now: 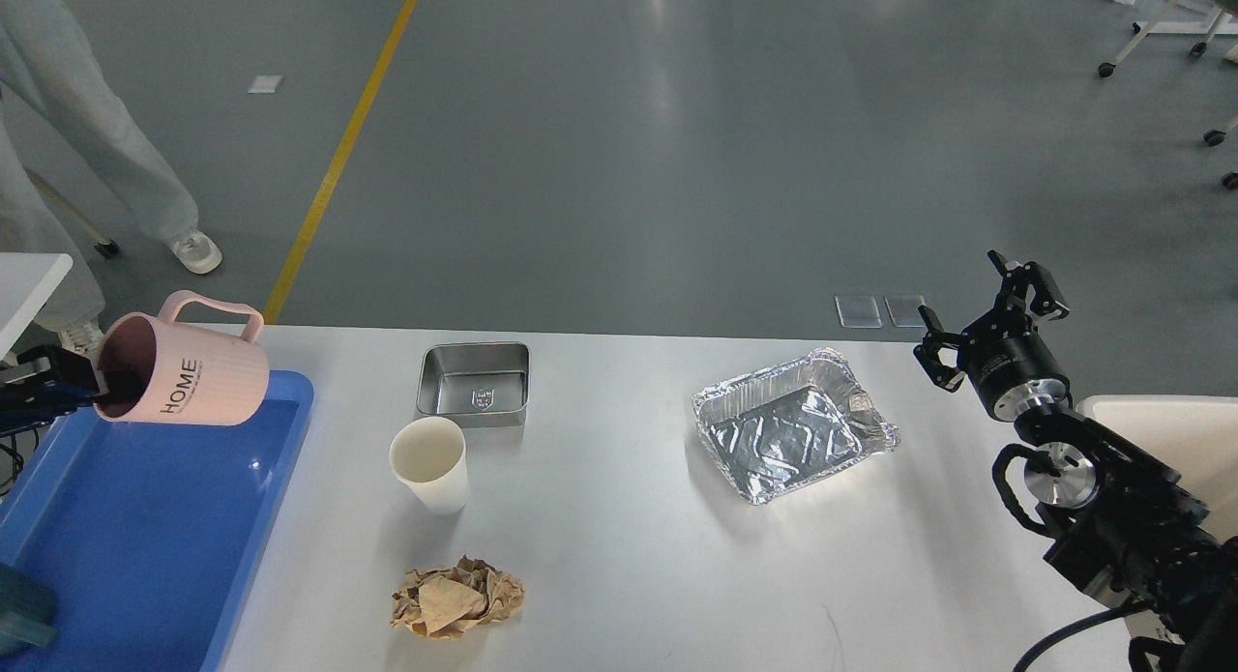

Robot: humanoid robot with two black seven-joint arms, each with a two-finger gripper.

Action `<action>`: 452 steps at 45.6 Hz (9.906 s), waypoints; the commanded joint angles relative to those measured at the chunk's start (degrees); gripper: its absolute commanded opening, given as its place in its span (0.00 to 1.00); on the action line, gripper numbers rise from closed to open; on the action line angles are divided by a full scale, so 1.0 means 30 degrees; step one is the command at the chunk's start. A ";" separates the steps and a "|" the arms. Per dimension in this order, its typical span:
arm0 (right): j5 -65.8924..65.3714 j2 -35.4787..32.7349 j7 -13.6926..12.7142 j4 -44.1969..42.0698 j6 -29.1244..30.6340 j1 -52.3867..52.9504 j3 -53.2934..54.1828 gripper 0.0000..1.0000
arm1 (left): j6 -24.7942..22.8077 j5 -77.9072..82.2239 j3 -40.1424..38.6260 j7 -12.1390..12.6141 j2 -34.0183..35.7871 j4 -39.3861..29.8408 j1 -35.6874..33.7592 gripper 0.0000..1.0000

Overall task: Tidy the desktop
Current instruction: 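Lift the pink mug with the left gripper over the blue tray, then lower the pink mug into the blue tray and release it, then raise the left gripper and swing it toward the steel box, then reach the left gripper to the steel box and grasp its edge, then lift the steel box with the left gripper toward the blue tray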

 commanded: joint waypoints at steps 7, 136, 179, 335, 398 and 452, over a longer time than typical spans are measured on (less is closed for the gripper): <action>0.0002 0.0016 0.0026 0.0077 -0.0015 0.0012 0.0020 1.00 | -0.0176 -0.1171 0.0019 0.0247 0.1736 0.0005 -0.0196 0.00; 0.0002 0.0016 0.0027 -0.0099 -0.0044 -0.0339 -0.0009 1.00 | 0.3019 -0.1025 0.9746 -0.6781 -0.3303 0.6920 0.0448 0.58; 0.0001 0.0367 -0.0003 -0.0070 -0.0073 -0.0281 -0.0009 1.00 | 0.1142 -0.3808 0.0258 -0.1810 -0.0373 0.7125 -0.1161 0.78; -0.0145 -0.0130 0.0144 -0.0187 -0.0308 -0.1453 -0.0800 1.00 | 0.9990 0.3340 1.3466 0.2473 -2.4133 2.0748 -1.0040 0.42; -0.0145 -0.0775 0.0144 -0.0187 -0.0308 -0.1511 -0.0800 1.00 | 0.8789 0.3281 1.7627 0.1596 -2.5041 2.1685 -1.0509 0.08; -0.0116 -0.0746 0.0144 -0.0158 -0.0308 -0.1482 -0.0800 1.00 | 0.4219 0.0059 1.5754 -0.1833 -2.0502 1.8642 -1.3497 0.05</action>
